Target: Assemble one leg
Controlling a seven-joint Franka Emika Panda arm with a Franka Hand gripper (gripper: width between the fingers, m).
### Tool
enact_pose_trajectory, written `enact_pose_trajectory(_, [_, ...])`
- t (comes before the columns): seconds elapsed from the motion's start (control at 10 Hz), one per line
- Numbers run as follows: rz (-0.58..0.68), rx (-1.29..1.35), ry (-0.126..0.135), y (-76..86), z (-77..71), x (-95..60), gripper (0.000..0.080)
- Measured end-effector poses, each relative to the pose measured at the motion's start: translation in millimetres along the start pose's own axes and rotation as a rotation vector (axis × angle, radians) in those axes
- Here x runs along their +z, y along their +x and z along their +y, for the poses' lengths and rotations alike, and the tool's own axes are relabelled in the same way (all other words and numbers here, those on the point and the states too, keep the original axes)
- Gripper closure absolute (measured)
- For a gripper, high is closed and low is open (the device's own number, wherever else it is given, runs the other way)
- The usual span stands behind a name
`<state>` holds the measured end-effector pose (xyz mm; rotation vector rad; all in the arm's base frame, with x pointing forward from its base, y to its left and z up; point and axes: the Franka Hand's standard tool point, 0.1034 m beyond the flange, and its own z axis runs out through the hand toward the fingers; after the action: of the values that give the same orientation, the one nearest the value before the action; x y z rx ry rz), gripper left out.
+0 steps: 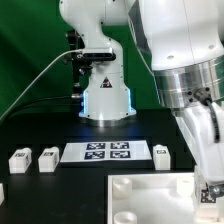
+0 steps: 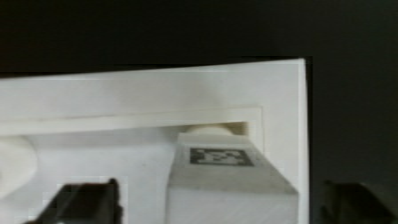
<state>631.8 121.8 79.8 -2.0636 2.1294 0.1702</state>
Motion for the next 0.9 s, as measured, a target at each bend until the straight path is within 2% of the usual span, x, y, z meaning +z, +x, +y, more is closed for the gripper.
enact_pose_trajectory(0.1, [-0.001, -0.094, -0.014, 1.6, 1.8, 1.0, 0.0215])
enact_pose_trajectory(0.2, [0.003, -0.238, -0.04, 1.2, 3.9, 1.8, 0.0163])
enact_pose_trajectory(0.3, [0.031, -0.476, -0.105, -4.2, 5.9, 0.0, 0.0154])
enact_pose_trajectory(0.4, [0.025, -0.586, -0.088, -7.5, 0.6, -0.2, 0.0154])
enact_pose_trajectory(0.6, [0.018, -0.773, -0.095, -6.7, 1.6, 0.4, 0.0151])
enact_pose_trajectory(0.7, [0.043, -0.989, -0.123, -5.8, -0.6, -1.5, 0.0151])
enact_pose_trajectory(0.9, [0.058, -1.289, -0.125, -2.0, -9.9, -1.5, 0.0151])
